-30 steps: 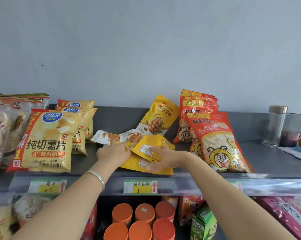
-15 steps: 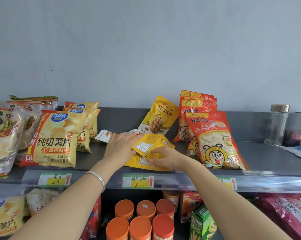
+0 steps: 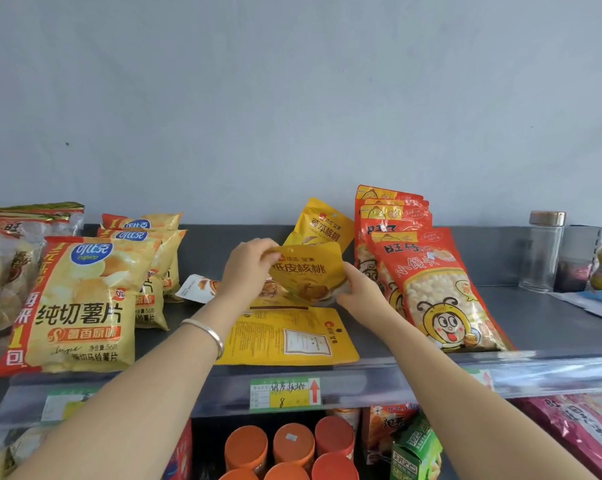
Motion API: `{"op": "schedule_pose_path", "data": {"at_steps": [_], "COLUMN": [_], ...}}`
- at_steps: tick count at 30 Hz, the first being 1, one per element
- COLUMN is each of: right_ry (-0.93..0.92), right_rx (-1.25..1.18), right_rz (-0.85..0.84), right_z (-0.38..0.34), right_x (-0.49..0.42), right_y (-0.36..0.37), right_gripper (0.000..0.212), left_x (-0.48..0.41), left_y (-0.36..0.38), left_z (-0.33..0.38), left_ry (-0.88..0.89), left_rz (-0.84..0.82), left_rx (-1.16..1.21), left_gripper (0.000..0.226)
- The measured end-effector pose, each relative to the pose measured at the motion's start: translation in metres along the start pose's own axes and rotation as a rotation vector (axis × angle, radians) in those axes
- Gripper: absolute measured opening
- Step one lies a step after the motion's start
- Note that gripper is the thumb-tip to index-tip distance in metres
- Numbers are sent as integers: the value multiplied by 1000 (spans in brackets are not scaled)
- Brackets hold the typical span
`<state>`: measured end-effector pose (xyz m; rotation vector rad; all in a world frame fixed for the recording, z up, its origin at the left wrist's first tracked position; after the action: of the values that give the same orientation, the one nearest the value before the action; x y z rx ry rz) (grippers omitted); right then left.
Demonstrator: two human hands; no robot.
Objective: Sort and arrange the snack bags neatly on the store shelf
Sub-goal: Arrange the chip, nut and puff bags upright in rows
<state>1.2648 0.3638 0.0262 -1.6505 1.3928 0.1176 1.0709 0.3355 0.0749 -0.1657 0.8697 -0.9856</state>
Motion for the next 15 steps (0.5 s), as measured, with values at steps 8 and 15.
{"op": "schedule_pose_path", "data": {"at_steps": [8,15], "right_ry": [98,213], "right_rx": [-81,147], "right_rz": [282,557], "right_z": [24,28], "right_x": [-20,-32], "right_y": [4,-2], "right_gripper": [15,31], "left_x": [-13,1], "left_y": [0,15], "left_z": [-1,-21], "left_ry": [63,181], "left_rz": [53,-14], "left_rx": [63,-216], "left_gripper": [47,54]}}
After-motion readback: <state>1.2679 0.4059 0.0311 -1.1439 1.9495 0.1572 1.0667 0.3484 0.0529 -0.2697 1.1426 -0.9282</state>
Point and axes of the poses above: each hand's wrist, its own x-axis away from the middle knuckle, its own y-axis out of the palm, z = x × y, the point moved 6 cm from there along -x, towards the middle knuckle, and after that the axes turned 15 degrees about -y, right-handed, at the moved point
